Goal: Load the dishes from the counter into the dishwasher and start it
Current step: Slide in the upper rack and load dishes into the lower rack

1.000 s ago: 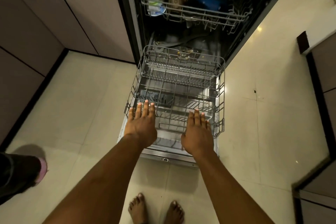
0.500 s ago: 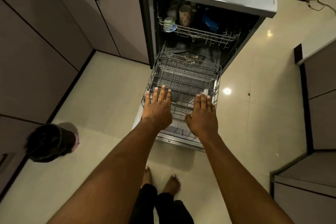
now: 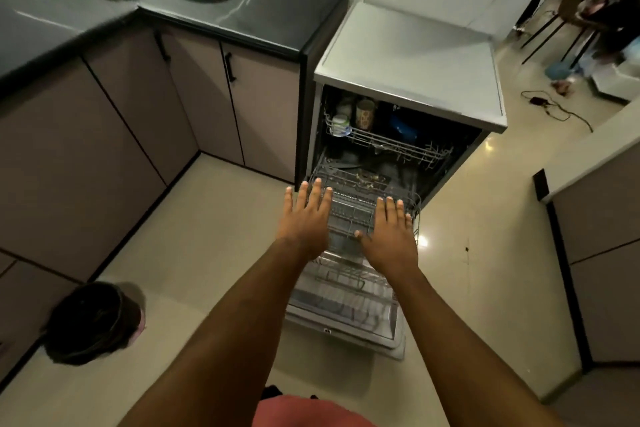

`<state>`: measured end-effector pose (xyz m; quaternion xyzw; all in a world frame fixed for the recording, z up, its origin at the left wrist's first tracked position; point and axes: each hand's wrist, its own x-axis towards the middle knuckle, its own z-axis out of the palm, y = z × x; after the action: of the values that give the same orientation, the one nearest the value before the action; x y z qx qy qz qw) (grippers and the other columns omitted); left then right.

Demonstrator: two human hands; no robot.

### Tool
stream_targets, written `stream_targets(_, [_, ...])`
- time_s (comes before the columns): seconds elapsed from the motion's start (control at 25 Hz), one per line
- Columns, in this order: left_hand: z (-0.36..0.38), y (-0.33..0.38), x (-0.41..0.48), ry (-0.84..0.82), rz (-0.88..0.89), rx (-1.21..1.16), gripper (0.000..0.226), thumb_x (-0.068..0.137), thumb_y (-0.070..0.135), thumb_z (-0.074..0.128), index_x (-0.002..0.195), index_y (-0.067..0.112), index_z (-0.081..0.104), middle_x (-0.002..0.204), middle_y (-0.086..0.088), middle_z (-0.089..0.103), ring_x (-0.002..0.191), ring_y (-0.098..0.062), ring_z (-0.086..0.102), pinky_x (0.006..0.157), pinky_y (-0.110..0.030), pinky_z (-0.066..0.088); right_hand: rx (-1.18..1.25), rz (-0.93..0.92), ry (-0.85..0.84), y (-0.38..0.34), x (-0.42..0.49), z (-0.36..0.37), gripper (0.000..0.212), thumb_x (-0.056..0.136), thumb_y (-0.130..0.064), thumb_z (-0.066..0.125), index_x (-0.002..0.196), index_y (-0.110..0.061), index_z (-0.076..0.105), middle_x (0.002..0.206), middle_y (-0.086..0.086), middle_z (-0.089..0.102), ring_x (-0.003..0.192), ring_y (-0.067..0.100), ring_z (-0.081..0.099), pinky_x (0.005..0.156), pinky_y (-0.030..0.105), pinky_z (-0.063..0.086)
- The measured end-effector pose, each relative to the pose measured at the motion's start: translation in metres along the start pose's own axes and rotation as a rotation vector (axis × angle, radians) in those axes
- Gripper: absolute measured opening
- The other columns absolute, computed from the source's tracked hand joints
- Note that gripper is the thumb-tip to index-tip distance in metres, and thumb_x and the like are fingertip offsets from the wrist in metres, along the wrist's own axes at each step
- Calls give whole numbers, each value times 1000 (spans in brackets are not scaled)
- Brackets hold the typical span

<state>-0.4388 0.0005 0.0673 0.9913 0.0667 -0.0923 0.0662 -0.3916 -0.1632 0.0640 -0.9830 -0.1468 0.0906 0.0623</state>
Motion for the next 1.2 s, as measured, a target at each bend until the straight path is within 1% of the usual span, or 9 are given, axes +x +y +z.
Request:
stream_targets(0.04, [-7, -16, 4, 11, 1, 1, 78, 101, 36, 41, 156, 15, -9, 163, -11, -16, 150, -32, -15, 118, -53, -10, -8, 7, 6, -16, 8, -3, 83, 97, -51, 44, 155, -11, -2, 163, 10, -3, 149, 26, -8, 122, 42, 0])
stream_targets(0.16, [-33, -75, 9, 35, 10, 4, 75, 100, 26, 38, 156, 16, -10, 163, -9, -18, 149, -31, -17, 119, -54, -10, 5, 9, 47, -80, 29, -11, 84, 96, -49, 46, 155, -12, -1, 163, 10, -3, 149, 26, -8, 122, 41, 0])
stream_targets(0.28, [-61, -138, 15, 68, 20, 35, 74, 100, 25, 36, 157, 15, -10, 163, -10, -19, 149, -32, -17, 120, -54, -8, 50, -16, 92, -148, 54, -15, 83, 97, -48, 46, 155, -12, -1, 163, 10, -2, 149, 27, -7, 122, 42, 2])
stream_targets(0.4, [-82, -193, 24, 120, -6, 39, 75, 99, 23, 37, 156, 15, -10, 163, -10, -18, 150, -32, -16, 120, -54, -9, 67, -58, 149, -210, 75, -16, 82, 97, -48, 46, 155, -12, -1, 163, 9, -1, 149, 26, -7, 121, 40, 0])
stream_targets(0.52, [-94, -244, 34, 141, -51, 27, 76, 99, 24, 38, 156, 16, -11, 163, -9, -17, 150, -32, -16, 120, -53, -10, 68, -104, 144, -263, 97, -17, 83, 97, -47, 46, 155, -12, -1, 163, 9, -2, 149, 26, -8, 121, 40, -1])
stream_targets(0.88, [-100, -346, 87, 138, -177, -36, 75, 97, 22, 39, 157, 17, -7, 164, -9, -15, 150, -31, -13, 120, -53, -8, 71, -166, 142, -353, 196, -13, 83, 96, -47, 47, 155, -12, 0, 163, 9, 1, 150, 26, -6, 122, 40, 2])
stream_targets(1.08, [-116, -398, 145, 107, -239, -22, 77, 98, 27, 41, 157, 18, -7, 164, -9, -15, 151, -31, -13, 121, -53, -6, 94, -219, 116, -399, 271, -16, 82, 96, -45, 48, 155, -12, 0, 163, 10, 1, 150, 26, -6, 121, 39, 0])
stream_targets(1.2, [-132, -425, 193, 98, -278, -19, 76, 100, 28, 40, 156, 19, -10, 163, -9, -18, 150, -31, -15, 120, -52, -9, 94, -255, 102, -422, 324, -20, 83, 96, -43, 50, 155, -12, 0, 163, 9, 1, 150, 25, -5, 119, 38, -1])
